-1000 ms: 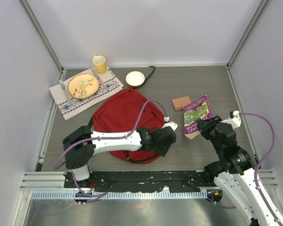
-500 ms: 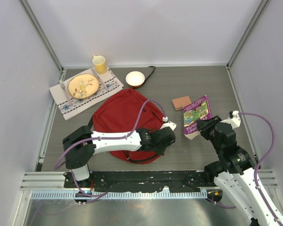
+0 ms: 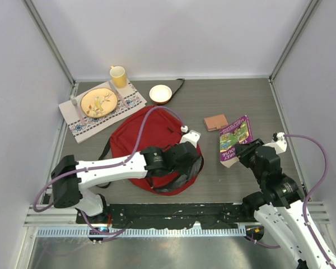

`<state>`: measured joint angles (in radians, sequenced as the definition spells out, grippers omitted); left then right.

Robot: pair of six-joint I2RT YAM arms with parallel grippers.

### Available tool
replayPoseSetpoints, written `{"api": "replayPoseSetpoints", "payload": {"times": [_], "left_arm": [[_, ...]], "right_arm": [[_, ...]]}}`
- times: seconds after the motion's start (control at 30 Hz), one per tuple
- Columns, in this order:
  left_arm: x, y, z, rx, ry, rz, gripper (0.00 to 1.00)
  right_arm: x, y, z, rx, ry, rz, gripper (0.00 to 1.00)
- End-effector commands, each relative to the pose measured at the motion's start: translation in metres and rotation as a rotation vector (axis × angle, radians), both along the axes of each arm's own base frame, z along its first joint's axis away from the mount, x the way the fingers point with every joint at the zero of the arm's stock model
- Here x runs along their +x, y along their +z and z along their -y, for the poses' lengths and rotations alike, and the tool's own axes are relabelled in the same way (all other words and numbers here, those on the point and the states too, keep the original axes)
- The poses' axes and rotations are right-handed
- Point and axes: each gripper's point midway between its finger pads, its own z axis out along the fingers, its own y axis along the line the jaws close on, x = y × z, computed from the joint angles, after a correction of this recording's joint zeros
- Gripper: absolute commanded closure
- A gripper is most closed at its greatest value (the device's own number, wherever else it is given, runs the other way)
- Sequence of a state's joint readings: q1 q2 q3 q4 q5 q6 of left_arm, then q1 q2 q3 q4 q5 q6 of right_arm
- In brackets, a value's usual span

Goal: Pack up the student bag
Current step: Place the book in the student bag.

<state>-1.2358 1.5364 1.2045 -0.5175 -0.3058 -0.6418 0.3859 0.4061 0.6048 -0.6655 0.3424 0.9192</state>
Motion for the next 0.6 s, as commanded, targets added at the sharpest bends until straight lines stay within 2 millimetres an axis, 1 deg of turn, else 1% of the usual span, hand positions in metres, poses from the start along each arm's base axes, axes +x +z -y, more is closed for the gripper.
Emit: {"api": "replayPoseSetpoints", "payload": {"times": [0.0,0.07,0.1,0.13,0.17,0.2,0.23,0.27,0.3,0.37,0.4,0.43,0.47,0.5,0.53,0.57], "left_arm": [[0.030,0.064,-0.022,-0.079,0.125,0.153,1.00],[0.041,0.081,-0.035,-0.107,0.174,0.172,1.00],[0.048,0.106,-0.041,-0.161,0.202,0.189,1.00],[0.050,0.117,-0.044,-0.184,0.213,0.198,1.00],[0.053,0.135,-0.046,-0.223,0.223,0.221,1.00],[0.055,0.152,-0.051,-0.257,0.242,0.248,1.00],[0.057,0.161,-0.053,-0.280,0.254,0.262,1.00],[0.059,0.174,-0.055,-0.307,0.263,0.280,1.00],[0.061,0.183,-0.060,-0.325,0.281,0.300,1.00],[0.064,0.194,-0.062,-0.356,0.302,0.322,1.00],[0.066,0.196,-0.064,-0.358,0.310,0.327,1.00],[0.066,0.198,-0.066,-0.362,0.317,0.333,1.00],[0.067,0.200,-0.067,-0.362,0.323,0.335,1.00],[0.067,0.199,-0.068,-0.362,0.329,0.332,1.00],[0.067,0.198,-0.068,-0.366,0.330,0.329,1.00],[0.066,0.194,-0.068,-0.363,0.329,0.323,1.00]], "right_arm": [[0.008,0.064,0.008,0.048,-0.055,0.178,0.98],[0.006,0.069,0.008,0.048,-0.050,0.186,0.98],[0.005,0.068,0.007,0.049,-0.045,0.182,0.98],[0.004,0.069,0.005,0.055,-0.034,0.182,0.98],[0.003,0.071,-0.001,0.074,-0.003,0.183,0.99],[0.002,0.073,-0.006,0.092,0.017,0.182,0.99],[0.002,0.074,-0.010,0.107,0.038,0.178,0.99],[-0.001,0.075,-0.021,0.130,0.094,0.172,0.99],[-0.001,0.076,-0.026,0.138,0.121,0.168,0.99],[-0.004,0.078,-0.037,0.152,0.184,0.159,0.99],[-0.009,0.078,-0.046,0.163,0.240,0.146,0.99],[-0.012,0.080,-0.050,0.165,0.271,0.151,0.99],[-0.014,0.082,-0.055,0.170,0.302,0.155,0.99],[-0.022,0.083,-0.066,0.189,0.376,0.148,0.99],[-0.025,0.082,-0.071,0.197,0.406,0.139,0.99],[-0.027,0.078,-0.078,0.209,0.447,0.116,0.99]]}}
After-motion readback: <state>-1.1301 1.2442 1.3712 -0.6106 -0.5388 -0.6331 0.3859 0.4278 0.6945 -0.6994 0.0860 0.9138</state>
